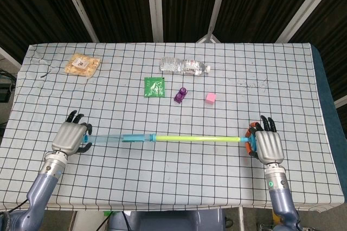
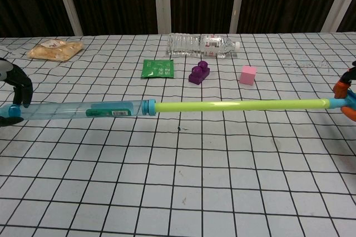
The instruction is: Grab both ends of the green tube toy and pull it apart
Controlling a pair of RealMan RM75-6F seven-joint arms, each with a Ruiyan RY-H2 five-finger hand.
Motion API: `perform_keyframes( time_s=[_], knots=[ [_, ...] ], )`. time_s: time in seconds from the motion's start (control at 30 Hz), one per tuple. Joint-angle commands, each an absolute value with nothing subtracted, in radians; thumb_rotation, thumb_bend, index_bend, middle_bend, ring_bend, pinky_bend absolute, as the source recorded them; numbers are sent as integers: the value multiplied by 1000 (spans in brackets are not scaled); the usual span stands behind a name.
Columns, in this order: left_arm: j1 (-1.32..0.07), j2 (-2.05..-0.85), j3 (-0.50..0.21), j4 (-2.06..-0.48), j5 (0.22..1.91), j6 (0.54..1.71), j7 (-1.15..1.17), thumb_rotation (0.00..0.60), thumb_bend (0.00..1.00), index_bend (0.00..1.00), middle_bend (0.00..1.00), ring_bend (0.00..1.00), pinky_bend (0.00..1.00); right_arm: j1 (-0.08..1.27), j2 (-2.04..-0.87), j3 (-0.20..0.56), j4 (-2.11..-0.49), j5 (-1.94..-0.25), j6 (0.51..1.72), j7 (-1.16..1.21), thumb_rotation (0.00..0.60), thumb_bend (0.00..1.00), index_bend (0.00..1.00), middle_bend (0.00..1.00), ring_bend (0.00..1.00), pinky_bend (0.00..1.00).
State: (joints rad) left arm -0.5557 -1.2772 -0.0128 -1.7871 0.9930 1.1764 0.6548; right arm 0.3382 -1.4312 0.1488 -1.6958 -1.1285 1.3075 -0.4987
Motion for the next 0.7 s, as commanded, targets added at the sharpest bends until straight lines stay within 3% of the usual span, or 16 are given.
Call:
perform_keyframes(
  time_s=[0.03, 0.27, 0.33, 0.4, 0.5, 0.6, 0.7],
  knots=[
    [-557, -1279, -13, -1787, 994, 1175, 657, 600, 527, 578, 569, 132, 21, 338, -1429, 149, -1694, -1126, 1307, -501, 600, 463, 615, 303, 0, 0],
    [-558, -1282, -15, -1787, 993, 1173, 663, 600, 523, 570, 560, 132, 20, 339, -1419, 153, -1696, -1120, 1306, -499, 600, 463, 615, 303, 0, 0],
    [-557, -1281, -15, -1789, 996, 1173, 663, 600, 470, 537, 506, 131, 17, 339, -1417, 152, -1698, -1119, 1305, -498, 600, 463, 592, 303, 0, 0],
    [-558, -1278, -15, -1794, 999, 1170, 664, 600, 377, 470, 404, 125, 9, 339, -1413, 149, -1700, -1119, 1301, -498, 600, 463, 492, 283, 0, 0],
    [-559, -1273, -14, -1800, 1002, 1165, 662, 600, 251, 342, 271, 90, 0, 340, -1405, 140, -1700, -1126, 1295, -504, 600, 463, 261, 204, 0, 0],
    [-559, -1267, -14, -1806, 998, 1159, 658, 600, 174, 241, 202, 62, 0, 340, -1397, 132, -1696, -1130, 1297, -519, 600, 463, 35, 90, 0, 0],
    [-558, -1262, -17, -1813, 995, 1156, 651, 600, 142, 197, 182, 61, 0, 339, -1385, 129, -1703, -1109, 1293, -548, 600, 463, 0, 15, 0, 0]
  ],
)
